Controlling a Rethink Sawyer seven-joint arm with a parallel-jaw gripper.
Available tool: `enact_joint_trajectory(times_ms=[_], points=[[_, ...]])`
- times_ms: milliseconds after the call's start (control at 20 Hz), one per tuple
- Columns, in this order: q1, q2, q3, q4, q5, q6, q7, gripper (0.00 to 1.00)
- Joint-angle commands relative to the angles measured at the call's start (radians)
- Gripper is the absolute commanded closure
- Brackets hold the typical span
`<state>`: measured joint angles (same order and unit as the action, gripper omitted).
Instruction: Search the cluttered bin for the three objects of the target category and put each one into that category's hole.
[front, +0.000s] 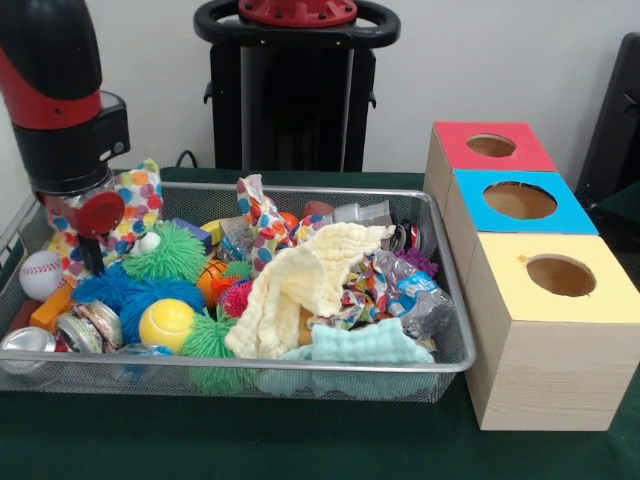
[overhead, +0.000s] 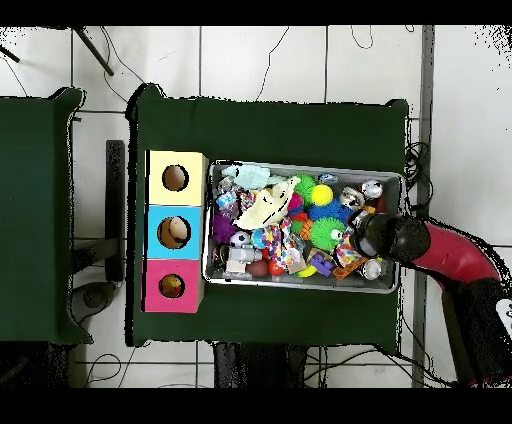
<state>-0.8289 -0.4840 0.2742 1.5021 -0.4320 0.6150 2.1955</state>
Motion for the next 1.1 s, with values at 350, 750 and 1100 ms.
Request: enact_joint_trajectory(times_ms=[350, 750, 1100], points=[[-0.033, 0.045, 0.175, -0.114, -0.135, -0.108, -0.269, 1.00], [-0.042, 0.059, 0.182, -0.102, -0.180, -0.094, -0.255, 0.00], [-0.037, 0.056, 0.181, -0.115, -0.189, -0.061, -0.240, 0.00]])
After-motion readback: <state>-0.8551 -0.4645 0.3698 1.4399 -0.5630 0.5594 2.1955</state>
